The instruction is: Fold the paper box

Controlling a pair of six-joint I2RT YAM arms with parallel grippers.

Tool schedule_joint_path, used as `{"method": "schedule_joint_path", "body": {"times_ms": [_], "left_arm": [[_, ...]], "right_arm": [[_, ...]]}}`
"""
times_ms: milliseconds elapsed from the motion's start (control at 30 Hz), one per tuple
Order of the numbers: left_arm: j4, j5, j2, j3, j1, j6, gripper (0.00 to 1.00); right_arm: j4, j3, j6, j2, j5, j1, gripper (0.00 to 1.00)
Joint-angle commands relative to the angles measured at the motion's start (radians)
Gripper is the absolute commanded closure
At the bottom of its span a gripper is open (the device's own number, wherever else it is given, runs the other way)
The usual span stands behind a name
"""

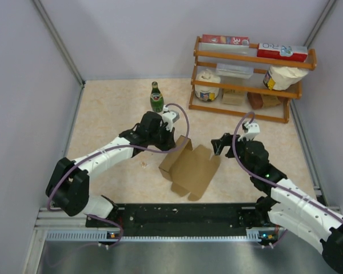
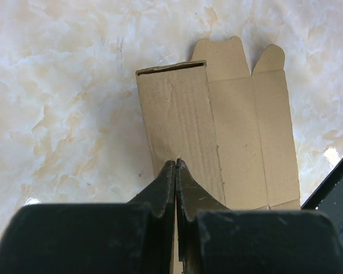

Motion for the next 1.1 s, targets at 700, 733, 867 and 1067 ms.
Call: {"method": "schedule_joint_path", "body": {"times_ms": [700, 733, 867, 1067], "left_arm": [[-0.182, -0.593, 0.018, 0.162, -0.363, 0.002, 0.44], [-0.192, -0.615, 0.038, 0.175, -0.374, 0.002, 0.42], [-0.245, -0.69, 0.127, 0.231, -0.403, 0.017, 0.32], [-0.287, -0.791, 0.199, 0.29, -0.422, 0.038, 0.28]], "right_arm": [[-0.34, 0.042, 0.103, -0.143, 0.141, -0.023, 0.14], [-0.346, 0.053, 0.103, -0.147, 0.134, -0.023, 0.14], [-0.382, 0.096, 0.113, -0.169, 0.108, -0.048, 0.14], [-0.437, 0.15, 0.154, -0.204, 0.062, -0.111, 0.14]]}}
